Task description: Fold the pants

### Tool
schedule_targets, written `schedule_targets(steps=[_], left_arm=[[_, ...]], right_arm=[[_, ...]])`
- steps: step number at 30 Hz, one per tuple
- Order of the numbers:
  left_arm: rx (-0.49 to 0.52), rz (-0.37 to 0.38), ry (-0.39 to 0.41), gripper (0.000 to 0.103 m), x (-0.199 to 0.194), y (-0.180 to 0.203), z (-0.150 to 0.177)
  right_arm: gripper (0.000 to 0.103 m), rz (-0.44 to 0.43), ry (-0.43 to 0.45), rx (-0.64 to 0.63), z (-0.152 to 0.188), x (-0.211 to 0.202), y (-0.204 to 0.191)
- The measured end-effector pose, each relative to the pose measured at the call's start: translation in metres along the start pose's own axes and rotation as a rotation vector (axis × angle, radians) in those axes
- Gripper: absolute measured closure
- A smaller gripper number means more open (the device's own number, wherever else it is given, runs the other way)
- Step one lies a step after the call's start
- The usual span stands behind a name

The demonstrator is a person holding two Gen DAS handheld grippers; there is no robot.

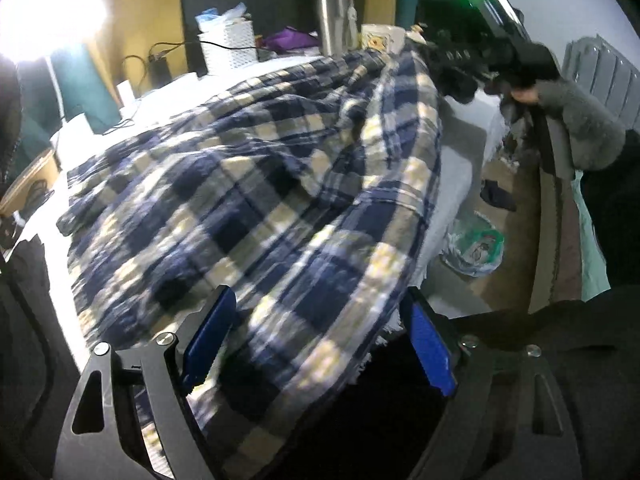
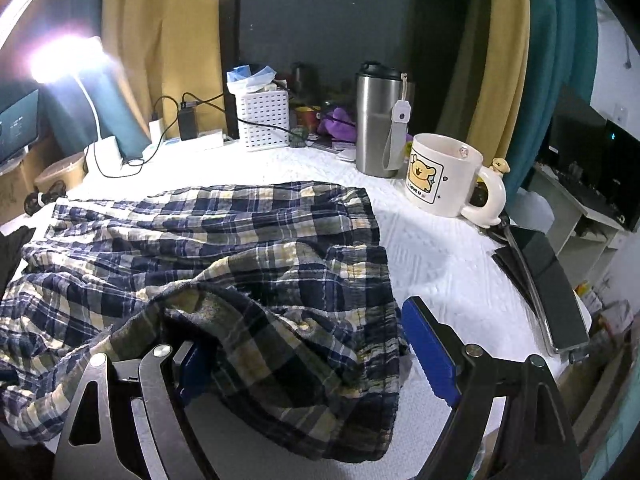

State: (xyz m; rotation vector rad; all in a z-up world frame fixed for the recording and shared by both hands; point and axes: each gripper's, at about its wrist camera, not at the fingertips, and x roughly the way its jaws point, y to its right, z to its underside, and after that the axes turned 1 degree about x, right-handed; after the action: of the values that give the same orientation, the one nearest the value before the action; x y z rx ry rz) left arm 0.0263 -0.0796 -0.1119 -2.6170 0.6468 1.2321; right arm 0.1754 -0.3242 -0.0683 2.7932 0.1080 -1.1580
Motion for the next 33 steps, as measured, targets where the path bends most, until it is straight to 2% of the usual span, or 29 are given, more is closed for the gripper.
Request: schedule_targets(steps=[4, 6, 8, 12, 15, 20, 21, 22, 23, 24, 26, 29, 33], left_arm=[[-0.058, 0.0, -0.011, 0.044, 0.001, -0.016, 0.001], [-0.076, -0.029, -0.002, 0.069, 0.0, -0.023, 0.002], [-0.108, -0.03, 0.001, 0.079, -0.003, -0.027, 0.002], [-0.098, -0.072, -0.008, 0.077, 0.001, -0.031, 0.005], [-0.068, -0.122, -0.005, 0.063, -0.002, -0.026, 0.005], [-0.054, -0.141, 0.021, 0.062, -0.001, -0.025, 0.006], [-0.046, -0.139, 0.032, 0.067, 0.0, -0.024, 0.006], [-0.042, -0.131, 0.044, 0.078, 0.0, -0.023, 0.007], [-0.049, -0.114, 0.04, 0.094, 0.001, -0.023, 0.006], [-0.056, -0.113, 0.039, 0.098, 0.0, -0.023, 0.004], [-0.063, -0.117, 0.068, 0.099, -0.008, -0.025, 0.0], [-0.13, -0.102, 0.123, 0.1, -0.027, -0.041, -0.008], [-0.15, -0.143, 0.179, 0.1, -0.045, -0.058, -0.017]], right_arm=[[0.016, -0.004, 0.0, 0.009, -0.001, -0.002, 0.001], [0.016, -0.005, 0.001, 0.011, -0.002, -0.003, 0.001], [0.016, -0.004, 0.005, 0.006, -0.003, -0.006, 0.0], [0.016, -0.008, 0.005, 0.005, -0.002, -0.009, 0.001], [0.016, -0.006, 0.0, 0.006, 0.002, -0.01, 0.002], [0.016, -0.017, 0.006, 0.024, 0.006, -0.014, 0.009], [0.016, -0.022, 0.011, 0.026, 0.006, -0.016, 0.01], [0.016, -0.028, 0.02, 0.028, 0.005, -0.019, 0.011], [0.016, -0.032, 0.026, 0.027, 0.004, -0.021, 0.011], [0.016, -0.038, 0.034, 0.016, 0.004, -0.024, 0.01], [0.016, -0.032, 0.043, -0.011, 0.005, -0.028, 0.009], [0.016, -0.018, 0.039, -0.064, 0.013, -0.028, 0.005], [0.016, 0.012, 0.017, -0.134, 0.036, -0.02, -0.009]])
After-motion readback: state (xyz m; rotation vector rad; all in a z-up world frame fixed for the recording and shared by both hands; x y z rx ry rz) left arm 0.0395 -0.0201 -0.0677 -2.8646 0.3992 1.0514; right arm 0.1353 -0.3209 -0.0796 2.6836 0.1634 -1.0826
